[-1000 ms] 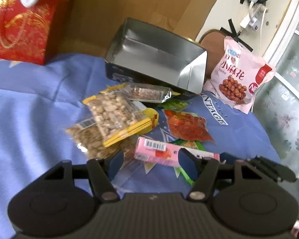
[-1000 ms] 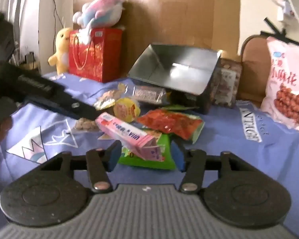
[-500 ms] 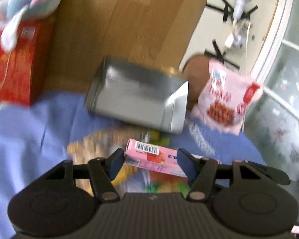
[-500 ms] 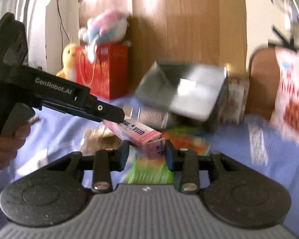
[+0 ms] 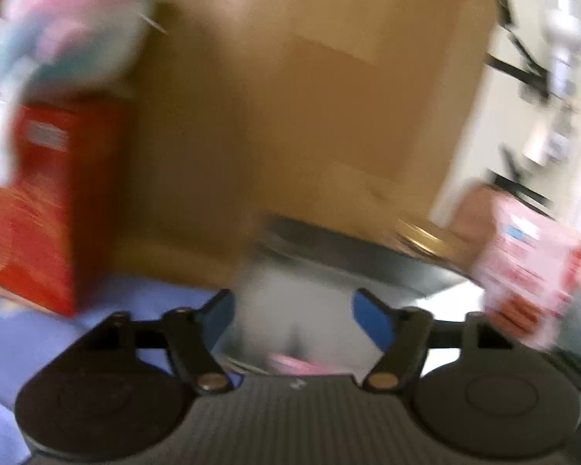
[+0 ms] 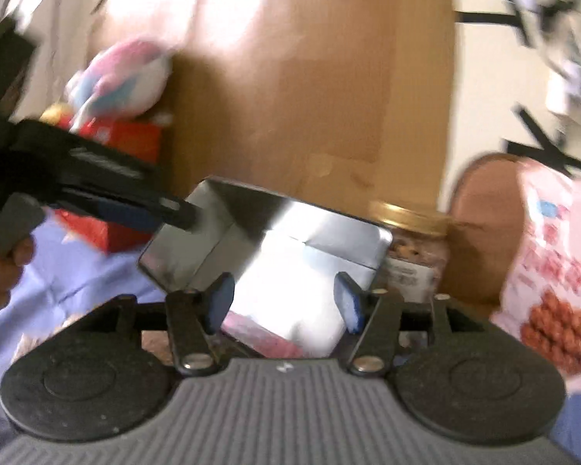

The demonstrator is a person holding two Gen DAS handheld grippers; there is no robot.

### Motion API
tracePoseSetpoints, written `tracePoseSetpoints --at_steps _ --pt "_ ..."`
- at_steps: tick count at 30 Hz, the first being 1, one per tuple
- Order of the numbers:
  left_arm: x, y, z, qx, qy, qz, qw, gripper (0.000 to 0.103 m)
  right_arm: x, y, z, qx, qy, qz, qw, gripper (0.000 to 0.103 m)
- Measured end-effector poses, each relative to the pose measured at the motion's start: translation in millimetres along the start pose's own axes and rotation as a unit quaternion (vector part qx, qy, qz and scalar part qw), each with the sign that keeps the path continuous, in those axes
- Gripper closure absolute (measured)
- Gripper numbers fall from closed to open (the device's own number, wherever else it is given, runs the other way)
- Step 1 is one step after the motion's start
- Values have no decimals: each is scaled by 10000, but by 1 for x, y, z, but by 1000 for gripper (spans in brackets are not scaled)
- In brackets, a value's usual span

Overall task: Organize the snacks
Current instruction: 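Carry the pink box over the metal tin and open the left tool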

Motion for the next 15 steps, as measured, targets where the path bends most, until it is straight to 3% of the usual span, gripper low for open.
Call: tracePoseSetpoints --at_steps 2,4,6,8,15 --pt "4 18 11 346 -146 135 9992 26 -6 1 -12 -111 363 82 9992 42" --pt "-1 46 10 416 -147 558 9975 26 -11 11 -26 7 821 332 9961 42" --pt "-11 66 3 315 -21 930 9952 33 -19 22 -37 254 1307 524 9897 42" --pt "-19 76 -10 29 60 1199 9928 51 -26 30 -43 588 1817 678 9792 42" --pt "-18 42 -16 -81 62 978 9952 45 -17 26 -48 978 2674 734 9558 35"
Point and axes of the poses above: each gripper's, at about its wrist camera, not at the fingertips, and y roughly the way its jaws point, z to its left, x to its top, the point moved 3 cm from there along y, roughly the way its jaws point, and after that the axes turned 14 degrees about x, right-handed, at the moved point
